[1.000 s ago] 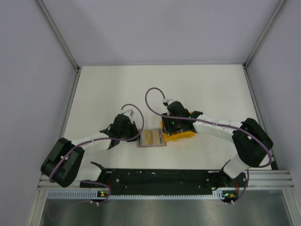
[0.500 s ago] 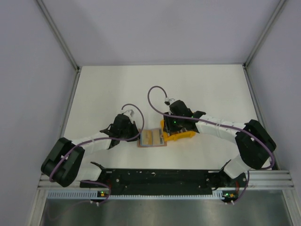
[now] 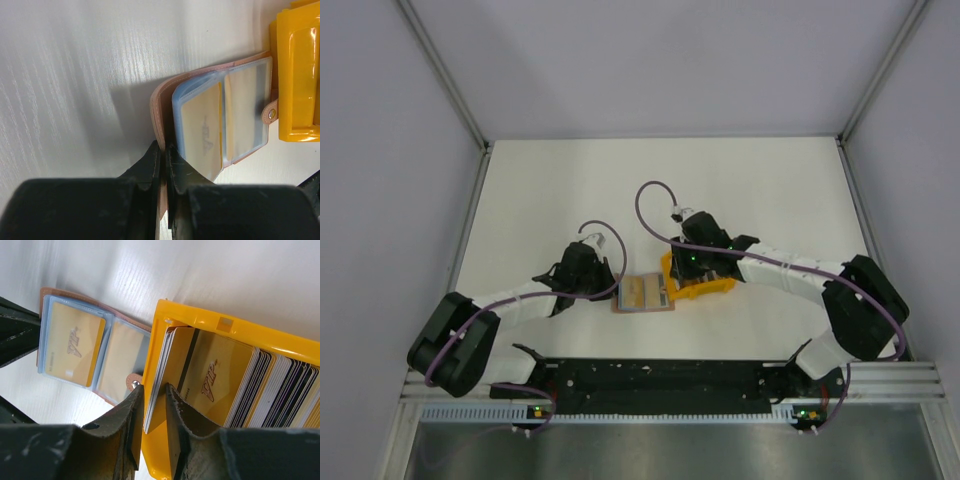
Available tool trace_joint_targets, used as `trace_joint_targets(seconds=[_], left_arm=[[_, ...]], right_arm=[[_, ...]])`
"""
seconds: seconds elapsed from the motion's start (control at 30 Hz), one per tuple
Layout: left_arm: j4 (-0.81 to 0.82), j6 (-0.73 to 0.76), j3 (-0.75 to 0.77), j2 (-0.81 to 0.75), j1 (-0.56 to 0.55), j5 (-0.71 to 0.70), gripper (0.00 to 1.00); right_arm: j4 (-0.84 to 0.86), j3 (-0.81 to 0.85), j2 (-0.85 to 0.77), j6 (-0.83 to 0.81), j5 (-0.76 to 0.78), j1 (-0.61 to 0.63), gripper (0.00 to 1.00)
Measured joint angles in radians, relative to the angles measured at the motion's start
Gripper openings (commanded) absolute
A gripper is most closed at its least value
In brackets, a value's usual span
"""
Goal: Put the credit cards into the card holder
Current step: Pick up the credit card from the storage box.
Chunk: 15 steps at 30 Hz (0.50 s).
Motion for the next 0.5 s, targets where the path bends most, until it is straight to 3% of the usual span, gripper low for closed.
trace_joint_targets(seconds=[0.5], left_arm=[[0.0,0.0,0.0,0.0,0.0,0.0,0.0]], right_arm=[[0.0,-0.004,-0.019,0.0,0.003,-0.014,0.1]])
